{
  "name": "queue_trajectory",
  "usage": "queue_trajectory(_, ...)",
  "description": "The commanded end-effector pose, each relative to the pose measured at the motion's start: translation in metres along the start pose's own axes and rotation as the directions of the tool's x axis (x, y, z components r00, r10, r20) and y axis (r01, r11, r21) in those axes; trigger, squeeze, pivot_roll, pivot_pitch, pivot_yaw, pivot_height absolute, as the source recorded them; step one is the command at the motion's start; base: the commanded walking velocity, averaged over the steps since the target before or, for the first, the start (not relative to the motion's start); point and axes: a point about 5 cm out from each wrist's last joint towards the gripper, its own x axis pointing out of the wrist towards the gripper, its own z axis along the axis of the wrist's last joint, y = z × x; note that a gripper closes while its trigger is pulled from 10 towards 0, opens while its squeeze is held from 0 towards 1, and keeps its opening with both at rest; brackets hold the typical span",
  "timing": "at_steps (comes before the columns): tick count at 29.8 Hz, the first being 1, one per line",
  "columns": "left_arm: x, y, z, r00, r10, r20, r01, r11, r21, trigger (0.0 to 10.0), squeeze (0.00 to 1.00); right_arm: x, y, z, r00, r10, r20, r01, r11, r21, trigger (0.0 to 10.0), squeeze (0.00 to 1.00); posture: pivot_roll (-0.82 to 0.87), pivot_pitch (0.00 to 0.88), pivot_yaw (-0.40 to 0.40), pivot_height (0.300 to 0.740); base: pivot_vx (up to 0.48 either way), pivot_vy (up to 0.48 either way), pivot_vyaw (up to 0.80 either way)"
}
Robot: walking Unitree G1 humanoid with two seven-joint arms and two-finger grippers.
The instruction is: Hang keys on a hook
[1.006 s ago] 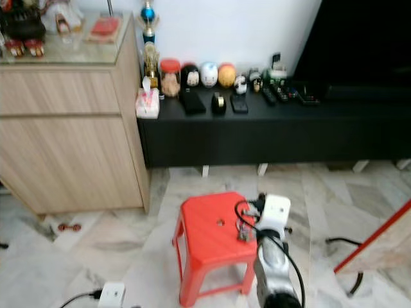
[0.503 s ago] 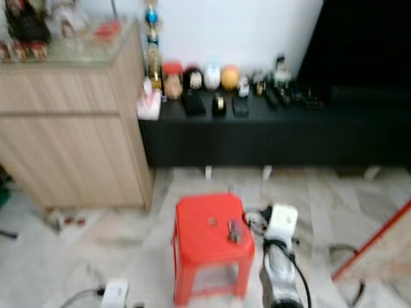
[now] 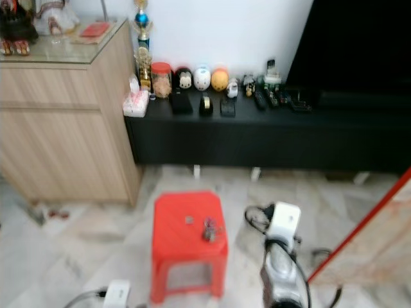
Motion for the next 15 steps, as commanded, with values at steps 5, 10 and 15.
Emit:
queue_trajectory(5,-0.002,-0.009,-0.009,0.999,-0.022,-0.036,0.022,1.000,-0.003,10.0,0.00,-0.016,-0.022,-0.047,0.952,-0.034,-0.306,0.016,0.998,-0.062,10.0,0.00,0.10,0.011,-0.111,0.740,0.000,-0.356,0.00)
queue_trajectory(10,-0.001,-0.009,-0.009,0.999,-0.022,-0.036,0.022,1.000,-0.004,10.0,0.00,-0.035,-0.042,-0.073,0.911,-0.111,-0.397,0.076,0.992,-0.103,10.0,0.00,0.10,0.011,-0.112,0.740,0.000,-0.356,0.00)
queue_trajectory(15,-0.002,-0.008,-0.009,0.999,-0.021,-0.036,0.020,1.000,-0.002,10.0,0.00,-0.047,-0.053,-0.086,0.875,-0.171,-0.452,0.177,0.984,-0.031,10.0,0.00,0.10,0.013,-0.107,0.740,0.000,-0.357,0.00)
